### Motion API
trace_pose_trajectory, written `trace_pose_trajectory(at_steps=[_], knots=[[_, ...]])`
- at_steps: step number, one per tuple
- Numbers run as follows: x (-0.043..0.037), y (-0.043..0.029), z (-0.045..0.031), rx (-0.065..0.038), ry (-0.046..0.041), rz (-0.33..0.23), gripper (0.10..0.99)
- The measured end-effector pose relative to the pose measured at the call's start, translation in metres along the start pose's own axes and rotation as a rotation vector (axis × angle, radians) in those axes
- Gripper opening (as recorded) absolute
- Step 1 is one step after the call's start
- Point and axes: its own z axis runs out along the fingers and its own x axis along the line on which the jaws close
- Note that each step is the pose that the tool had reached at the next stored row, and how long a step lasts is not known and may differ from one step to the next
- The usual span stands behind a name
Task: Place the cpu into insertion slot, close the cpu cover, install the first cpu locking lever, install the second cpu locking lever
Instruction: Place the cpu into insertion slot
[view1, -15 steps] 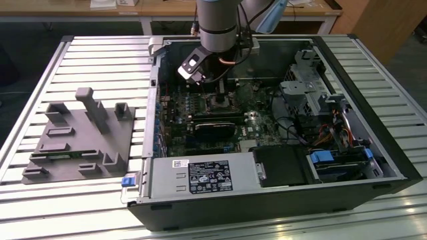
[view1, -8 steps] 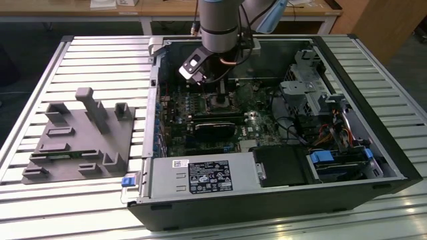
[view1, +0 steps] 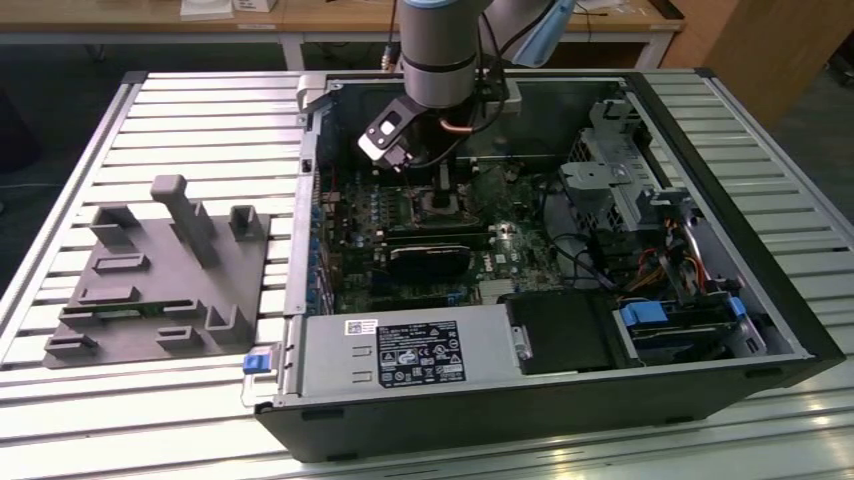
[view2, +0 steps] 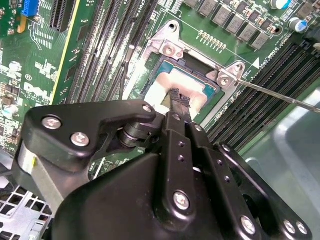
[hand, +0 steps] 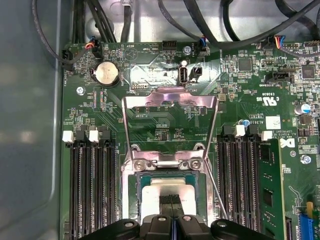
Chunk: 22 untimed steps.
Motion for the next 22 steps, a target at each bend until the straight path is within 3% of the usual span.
trace_pose_trajectory(at_steps=[14,17,22], knots=[[0.0,-0.0002,0.0025,0.0,0.0002,0.0,0.106],[0.0004,0.0003,-0.0008,-0.001,0.002,0.0,0.106],[0.0,0.0011,-0.0126,0.0,0.0003,0.0,0.106]])
